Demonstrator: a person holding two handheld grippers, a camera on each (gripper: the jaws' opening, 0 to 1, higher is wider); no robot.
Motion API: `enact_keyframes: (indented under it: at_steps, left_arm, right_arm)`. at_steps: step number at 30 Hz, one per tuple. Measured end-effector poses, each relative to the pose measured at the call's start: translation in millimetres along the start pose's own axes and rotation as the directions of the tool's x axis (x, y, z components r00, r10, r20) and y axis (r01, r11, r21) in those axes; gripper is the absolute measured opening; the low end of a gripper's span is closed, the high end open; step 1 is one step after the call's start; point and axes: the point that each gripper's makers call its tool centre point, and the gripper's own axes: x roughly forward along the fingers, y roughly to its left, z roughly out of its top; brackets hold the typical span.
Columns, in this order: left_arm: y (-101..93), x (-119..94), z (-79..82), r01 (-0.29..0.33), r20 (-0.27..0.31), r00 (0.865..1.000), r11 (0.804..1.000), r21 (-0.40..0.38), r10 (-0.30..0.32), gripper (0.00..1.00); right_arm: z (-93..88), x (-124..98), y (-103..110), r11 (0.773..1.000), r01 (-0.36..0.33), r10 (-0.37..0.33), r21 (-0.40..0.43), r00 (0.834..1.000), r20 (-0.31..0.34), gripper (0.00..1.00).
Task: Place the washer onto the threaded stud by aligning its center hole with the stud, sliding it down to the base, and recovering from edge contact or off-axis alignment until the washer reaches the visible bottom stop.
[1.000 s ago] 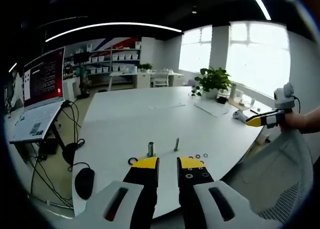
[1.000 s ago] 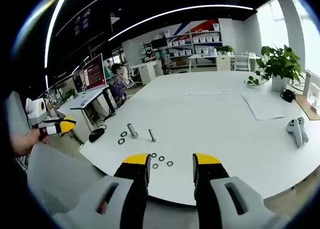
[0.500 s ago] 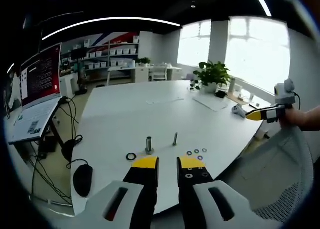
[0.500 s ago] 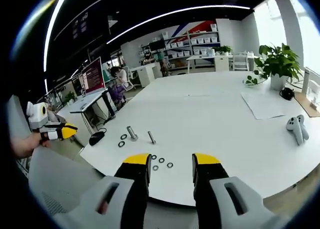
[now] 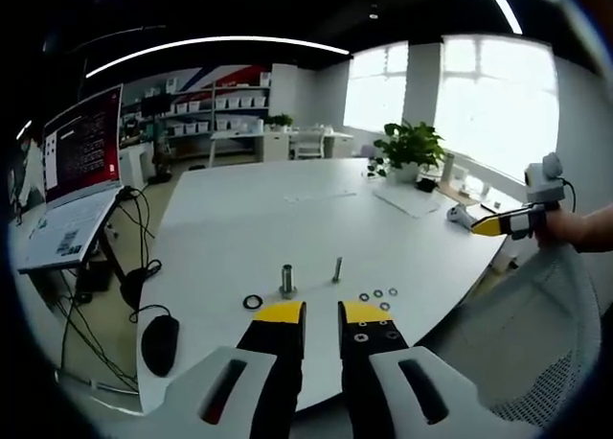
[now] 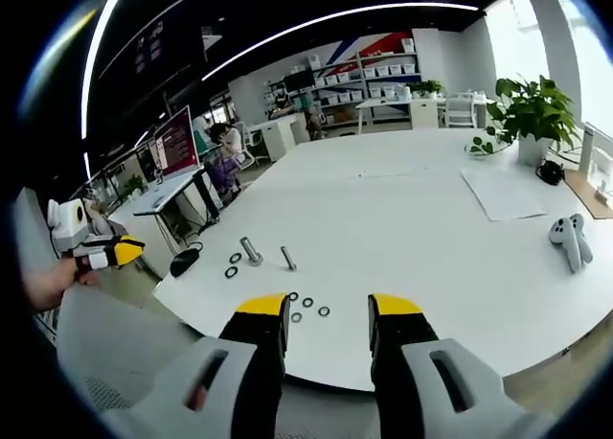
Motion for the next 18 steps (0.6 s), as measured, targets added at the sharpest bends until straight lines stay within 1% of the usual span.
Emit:
enact_keyframes:
  at_steps: [4, 8, 11, 15, 18]
  left_arm:
    - [2.9, 0.0, 0.0, -0.008, 0.001, 1.000, 1.000, -0.013, 0.008, 0.10]
    - [1.8, 0.0, 1.1, -0.012, 0.001, 1.000, 1.000, -0.009, 0.012, 0.10]
    - [5.4, -0.5, 0.5, -0.024, 0.004, 1.000, 1.000, -0.018, 0.024, 0.10]
    - [5.1, -0.7, 1.6, -0.031, 0.010, 0.999, 0.999, -0.027, 0.031, 0.10]
    - [5.0, -1.3, 0.3, -0.034, 0.000, 0.999, 0.999, -0.025, 0.034, 0.10]
  right_arm:
    - [-1.0, 2.0, 2.3, 1.000, -0.003, 0.003, -0.012, 1.000, -0.009, 0.35]
    - [-0.3, 2.0, -0.5, 1.000, -0.006, 0.006, -0.002, 1.000, -0.005, 0.35]
    - [-0.4, 3.7, 0.4, 1.000, -0.015, 0.015, -0.005, 1.000, -0.006, 0.35]
    - [-2.3, 2.8, 1.7, 1.000, -0.019, 0.019, 0.009, 1.000, -0.013, 0.34]
    - [-2.4, 2.5, 3.2, 1.000, -0.019, 0.020, 0.024, 1.000, -0.012, 0.34]
